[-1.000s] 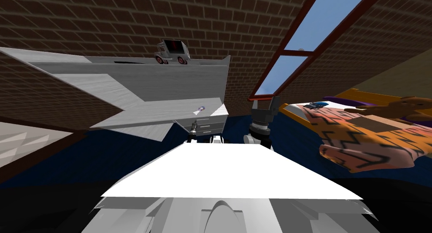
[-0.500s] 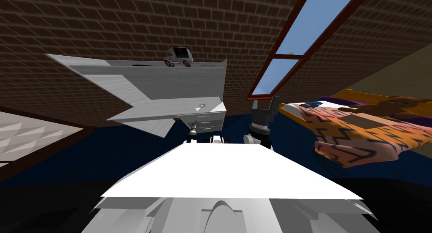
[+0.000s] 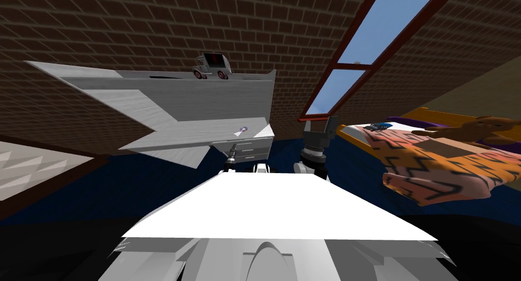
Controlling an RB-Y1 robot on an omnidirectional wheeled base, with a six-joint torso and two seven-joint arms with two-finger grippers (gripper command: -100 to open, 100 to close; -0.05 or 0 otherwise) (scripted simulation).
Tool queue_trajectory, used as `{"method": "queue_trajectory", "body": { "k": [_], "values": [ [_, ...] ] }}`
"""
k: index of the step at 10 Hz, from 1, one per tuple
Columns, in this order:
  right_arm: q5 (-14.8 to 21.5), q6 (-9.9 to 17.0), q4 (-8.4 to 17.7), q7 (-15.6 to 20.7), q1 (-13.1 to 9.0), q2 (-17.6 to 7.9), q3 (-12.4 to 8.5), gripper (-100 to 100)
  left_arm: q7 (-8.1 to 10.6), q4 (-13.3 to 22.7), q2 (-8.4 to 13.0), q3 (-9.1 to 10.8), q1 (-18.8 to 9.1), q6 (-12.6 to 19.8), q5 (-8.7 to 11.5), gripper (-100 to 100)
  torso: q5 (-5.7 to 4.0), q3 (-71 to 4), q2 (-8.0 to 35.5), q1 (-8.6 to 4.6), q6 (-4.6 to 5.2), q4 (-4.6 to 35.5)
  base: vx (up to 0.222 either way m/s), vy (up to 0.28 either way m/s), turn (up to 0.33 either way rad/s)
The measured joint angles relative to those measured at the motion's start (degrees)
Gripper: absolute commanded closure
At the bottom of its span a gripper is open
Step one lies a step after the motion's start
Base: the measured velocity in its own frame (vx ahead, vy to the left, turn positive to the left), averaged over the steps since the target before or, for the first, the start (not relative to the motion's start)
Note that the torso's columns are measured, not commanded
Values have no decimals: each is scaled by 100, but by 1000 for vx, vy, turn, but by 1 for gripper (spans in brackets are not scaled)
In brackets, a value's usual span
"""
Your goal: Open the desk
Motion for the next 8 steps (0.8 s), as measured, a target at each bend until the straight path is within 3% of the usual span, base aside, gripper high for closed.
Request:
{"method": "queue_trajectory", "body": {
  "k": [2,4,5,8],
  "values": [
    [0,0,0,0,-2,1,1,0,-2,55,-200,2,-6,-14,12,-100,-6,25,41,-19,0,11,45,1,0],
    [0,1,1,0,-2,1,1,0,16,10,-192,7,-24,62,20,-100,-7,12,16,-8,2,12,51,-1,-8],
    [0,1,0,0,-2,1,1,0,22,4,-191,7,-25,88,21,100,-5,7,13,-7,1,8,0,0,0],
    [0,1,1,0,-4,1,1,0,49,-103,-174,-9,-9,105,17,100,7,29,47,-5,-6,-4,-133,-29,17]
  ]
}}
